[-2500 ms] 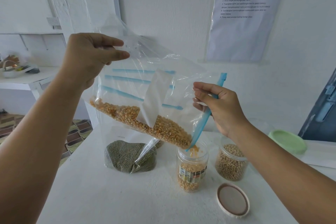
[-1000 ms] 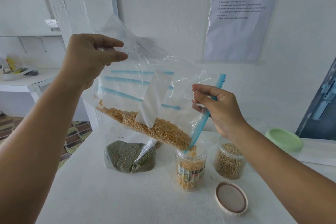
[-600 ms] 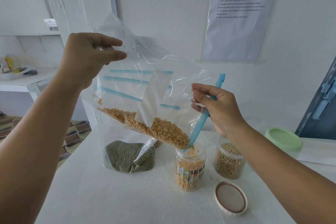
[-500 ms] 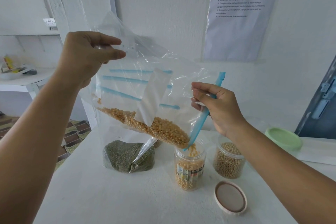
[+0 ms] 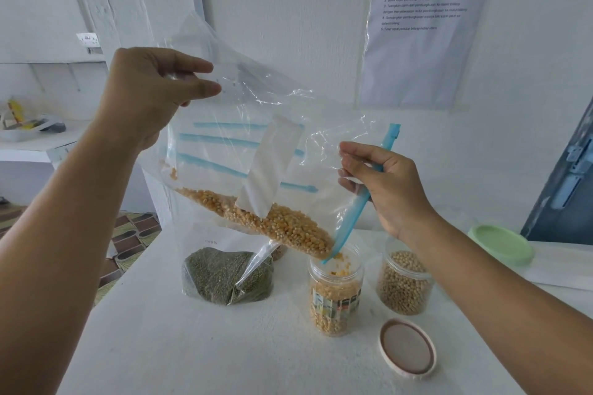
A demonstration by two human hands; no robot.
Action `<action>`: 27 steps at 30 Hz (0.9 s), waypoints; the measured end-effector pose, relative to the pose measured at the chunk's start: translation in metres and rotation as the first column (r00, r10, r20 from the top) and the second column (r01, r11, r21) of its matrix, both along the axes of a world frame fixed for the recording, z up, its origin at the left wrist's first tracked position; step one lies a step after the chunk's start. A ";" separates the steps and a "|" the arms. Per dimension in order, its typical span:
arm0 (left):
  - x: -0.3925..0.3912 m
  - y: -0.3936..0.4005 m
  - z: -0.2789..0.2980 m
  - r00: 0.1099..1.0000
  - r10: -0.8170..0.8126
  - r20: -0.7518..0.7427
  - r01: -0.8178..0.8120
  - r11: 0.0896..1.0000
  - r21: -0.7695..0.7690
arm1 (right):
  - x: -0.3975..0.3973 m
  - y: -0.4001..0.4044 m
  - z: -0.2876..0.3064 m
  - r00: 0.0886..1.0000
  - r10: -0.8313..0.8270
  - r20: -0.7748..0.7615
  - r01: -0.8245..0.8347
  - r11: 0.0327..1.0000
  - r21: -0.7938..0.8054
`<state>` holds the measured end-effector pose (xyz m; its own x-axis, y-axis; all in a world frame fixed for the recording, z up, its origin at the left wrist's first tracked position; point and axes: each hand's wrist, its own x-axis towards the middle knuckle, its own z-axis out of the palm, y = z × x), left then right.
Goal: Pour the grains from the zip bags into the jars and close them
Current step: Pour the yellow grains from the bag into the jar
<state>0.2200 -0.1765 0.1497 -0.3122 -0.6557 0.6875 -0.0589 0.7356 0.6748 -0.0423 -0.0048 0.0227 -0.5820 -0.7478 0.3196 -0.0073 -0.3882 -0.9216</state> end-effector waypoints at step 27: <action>-0.009 -0.006 -0.004 1.000 -0.001 0.004 0.001 1.000 -0.015 | -0.003 0.000 -0.009 0.999 0.008 0.038 -0.008 1.000 -0.010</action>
<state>0.2115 -0.1820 0.1458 -0.3154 -0.6447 0.6963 -0.0607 0.7460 0.6632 -0.0455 -0.0045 0.0138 -0.5880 -0.7493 0.3047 0.0306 -0.3971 -0.9173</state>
